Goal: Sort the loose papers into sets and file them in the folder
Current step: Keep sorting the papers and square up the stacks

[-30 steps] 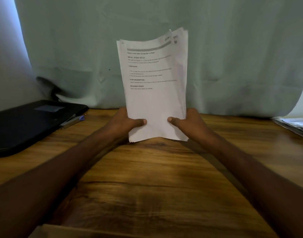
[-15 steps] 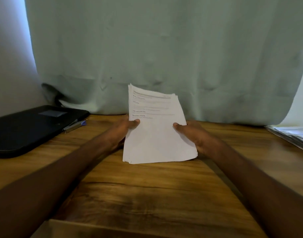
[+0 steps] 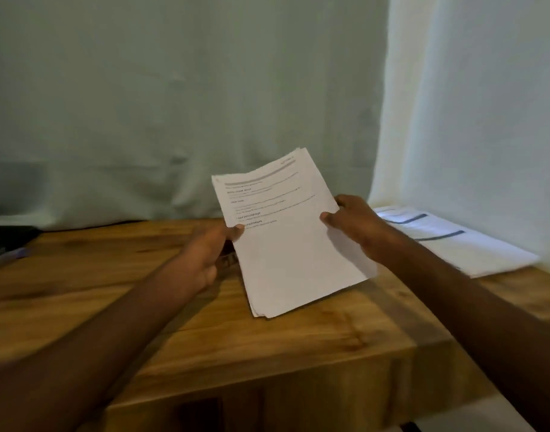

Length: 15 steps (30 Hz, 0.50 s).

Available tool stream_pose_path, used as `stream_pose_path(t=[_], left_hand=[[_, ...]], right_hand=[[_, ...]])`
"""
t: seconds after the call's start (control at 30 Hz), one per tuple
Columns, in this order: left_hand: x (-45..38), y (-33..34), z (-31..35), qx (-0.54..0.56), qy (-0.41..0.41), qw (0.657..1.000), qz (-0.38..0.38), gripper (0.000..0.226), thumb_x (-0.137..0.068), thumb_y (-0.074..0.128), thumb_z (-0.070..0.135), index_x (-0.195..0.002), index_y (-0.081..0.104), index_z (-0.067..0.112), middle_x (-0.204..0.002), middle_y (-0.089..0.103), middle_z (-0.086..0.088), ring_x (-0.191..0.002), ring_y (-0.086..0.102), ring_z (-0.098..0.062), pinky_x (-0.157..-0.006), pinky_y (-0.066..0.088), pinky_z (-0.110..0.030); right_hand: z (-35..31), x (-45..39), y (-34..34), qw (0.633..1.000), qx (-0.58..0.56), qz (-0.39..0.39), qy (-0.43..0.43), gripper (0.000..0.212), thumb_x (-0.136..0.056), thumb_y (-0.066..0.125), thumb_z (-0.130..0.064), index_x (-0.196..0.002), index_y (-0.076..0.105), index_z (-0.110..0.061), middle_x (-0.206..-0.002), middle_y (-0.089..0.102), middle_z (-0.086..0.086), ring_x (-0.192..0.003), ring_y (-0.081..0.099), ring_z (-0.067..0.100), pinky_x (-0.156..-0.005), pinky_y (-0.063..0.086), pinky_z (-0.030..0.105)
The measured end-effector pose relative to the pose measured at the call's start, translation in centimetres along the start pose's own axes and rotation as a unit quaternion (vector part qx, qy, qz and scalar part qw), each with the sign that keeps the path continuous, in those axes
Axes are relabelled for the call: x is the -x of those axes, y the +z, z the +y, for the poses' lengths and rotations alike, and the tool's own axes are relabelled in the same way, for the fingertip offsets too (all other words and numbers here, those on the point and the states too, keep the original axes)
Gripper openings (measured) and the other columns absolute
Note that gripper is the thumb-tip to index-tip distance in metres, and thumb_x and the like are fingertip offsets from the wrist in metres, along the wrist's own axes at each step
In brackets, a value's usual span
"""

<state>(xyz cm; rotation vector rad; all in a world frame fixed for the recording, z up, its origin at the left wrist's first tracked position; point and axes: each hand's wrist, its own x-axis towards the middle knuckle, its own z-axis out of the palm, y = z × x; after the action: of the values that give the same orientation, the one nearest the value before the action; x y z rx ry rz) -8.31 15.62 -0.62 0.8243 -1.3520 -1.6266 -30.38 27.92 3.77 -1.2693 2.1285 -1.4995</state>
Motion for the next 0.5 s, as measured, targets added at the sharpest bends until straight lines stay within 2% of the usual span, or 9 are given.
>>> stream_pose_path(t=[0.07, 0.17, 0.23, 0.37, 0.5], left_hand=[[0.0, 3.9, -0.6, 0.023, -0.048, 0.998, -0.034, 0.021, -0.093, 0.068, 0.001, -0.113, 0.071, 0.008, -0.104, 0.078, -0.008, -0.098, 0.074, -0.026, -0.076, 0.061, -0.037], [-0.1, 11.3, -2.3, -0.006, -0.064, 0.995, -0.073, 0.019, -0.091, 0.071, -0.001, -0.107, 0.072, 0.007, -0.1, 0.079, -0.008, -0.084, 0.074, -0.022, -0.054, 0.055, -0.027], [-0.2, 16.1, -3.5, -0.019, -0.059, 0.994, -0.091, 0.019, -0.09, 0.072, -0.001, -0.107, 0.072, 0.006, -0.102, 0.078, -0.009, -0.079, 0.071, -0.02, -0.048, 0.05, -0.024], [-0.4, 24.9, -5.3, -0.031, -0.035, 0.993, -0.107, 0.018, -0.092, 0.071, -0.001, -0.108, 0.071, 0.006, -0.101, 0.076, -0.006, -0.079, 0.071, -0.02, -0.053, 0.055, -0.025], [-1.1, 31.1, -6.8, -0.071, 0.011, 0.989, -0.131, 0.012, -0.089, 0.074, 0.0, -0.099, 0.068, 0.003, -0.101, 0.076, -0.011, -0.068, 0.068, -0.021, -0.053, 0.054, -0.026]], right_hand=[[1.9, 0.2, -4.5, 0.999, 0.025, 0.041, 0.006, 0.025, -0.088, 0.077, -0.013, -0.111, 0.071, -0.013, -0.111, 0.072, 0.011, -0.098, 0.069, 0.03, -0.078, 0.052, 0.03], [4.7, 0.7, -11.6, 0.993, 0.075, 0.09, 0.032, 0.035, -0.08, 0.085, -0.017, -0.113, 0.073, -0.015, -0.109, 0.072, 0.01, -0.095, 0.069, 0.03, -0.075, 0.053, 0.03], [6.5, 0.7, -15.3, 0.984, 0.119, 0.123, 0.044, 0.036, -0.079, 0.086, -0.018, -0.113, 0.074, -0.018, -0.11, 0.071, 0.009, -0.1, 0.067, 0.031, -0.079, 0.051, 0.032], [10.6, 0.5, -21.4, 0.962, 0.192, 0.18, 0.076, 0.044, -0.079, 0.085, -0.022, -0.12, 0.071, -0.023, -0.119, 0.068, 0.011, -0.1, 0.062, 0.028, -0.082, 0.046, 0.032], [14.0, -0.1, -25.7, 0.939, 0.254, 0.212, 0.095, 0.046, -0.081, 0.082, -0.021, -0.126, 0.068, -0.022, -0.121, 0.068, 0.01, -0.094, 0.056, 0.026, -0.082, 0.043, 0.033]])
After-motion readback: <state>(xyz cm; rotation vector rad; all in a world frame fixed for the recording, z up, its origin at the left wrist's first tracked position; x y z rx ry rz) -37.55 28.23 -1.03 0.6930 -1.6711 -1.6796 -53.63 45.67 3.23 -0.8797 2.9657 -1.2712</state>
